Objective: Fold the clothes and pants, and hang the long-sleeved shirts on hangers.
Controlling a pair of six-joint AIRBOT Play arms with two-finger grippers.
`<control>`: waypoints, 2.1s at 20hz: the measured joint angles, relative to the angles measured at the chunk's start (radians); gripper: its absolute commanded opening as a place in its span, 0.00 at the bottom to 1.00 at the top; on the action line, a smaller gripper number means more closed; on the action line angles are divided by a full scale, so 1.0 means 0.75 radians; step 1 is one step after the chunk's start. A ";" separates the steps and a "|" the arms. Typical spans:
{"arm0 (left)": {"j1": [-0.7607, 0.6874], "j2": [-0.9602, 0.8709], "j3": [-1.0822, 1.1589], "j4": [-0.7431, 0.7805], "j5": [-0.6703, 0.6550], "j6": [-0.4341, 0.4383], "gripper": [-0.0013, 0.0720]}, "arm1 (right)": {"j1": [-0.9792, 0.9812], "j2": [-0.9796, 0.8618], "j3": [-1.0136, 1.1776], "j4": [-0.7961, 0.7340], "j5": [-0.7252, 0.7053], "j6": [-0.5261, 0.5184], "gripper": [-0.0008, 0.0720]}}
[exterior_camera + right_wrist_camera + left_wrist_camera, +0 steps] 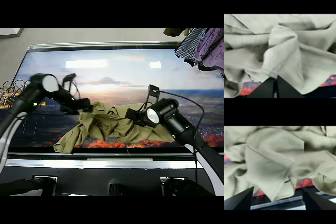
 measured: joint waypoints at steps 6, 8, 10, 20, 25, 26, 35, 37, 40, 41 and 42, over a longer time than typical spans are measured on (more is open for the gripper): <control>0.479 0.346 -0.196 0.188 -0.011 0.163 0.94 | 0.000 -0.004 -0.008 0.032 -0.015 -0.046 0.04; 0.705 0.447 -0.279 0.233 -0.009 0.287 0.94 | 0.000 -0.004 -0.008 0.048 -0.016 -0.065 0.04; 0.895 0.498 -0.330 0.242 -0.024 0.393 0.94 | 0.000 -0.004 -0.008 0.056 -0.016 -0.080 0.04; 1.249 0.424 -0.543 0.235 0.219 0.796 0.94 | 0.000 -0.004 -0.008 0.070 0.004 -0.137 0.04; 1.248 0.326 -0.663 0.222 0.384 0.925 0.94 | 0.000 -0.004 -0.008 0.069 0.006 -0.146 0.04; 1.248 0.300 -0.674 0.219 0.403 0.933 0.94 | 0.000 -0.004 -0.008 0.069 0.006 -0.146 0.04; 1.210 0.082 -0.703 0.173 0.461 0.983 0.70 | 0.000 -0.004 -0.008 0.058 0.006 -0.149 0.04; 1.197 0.043 -0.703 0.172 0.462 0.988 0.69 | 0.000 -0.004 -0.008 0.053 0.006 -0.149 0.04; 1.187 0.003 -0.701 0.170 0.462 0.992 0.55 | 0.000 -0.004 -0.008 0.049 0.006 -0.149 0.04; 1.185 -0.009 -0.700 0.180 0.463 0.992 0.40 | 0.000 -0.004 -0.008 0.049 0.006 -0.149 0.04; 1.185 -0.018 -0.700 0.182 0.467 0.993 0.31 | 0.000 -0.004 -0.008 0.049 0.006 -0.149 0.04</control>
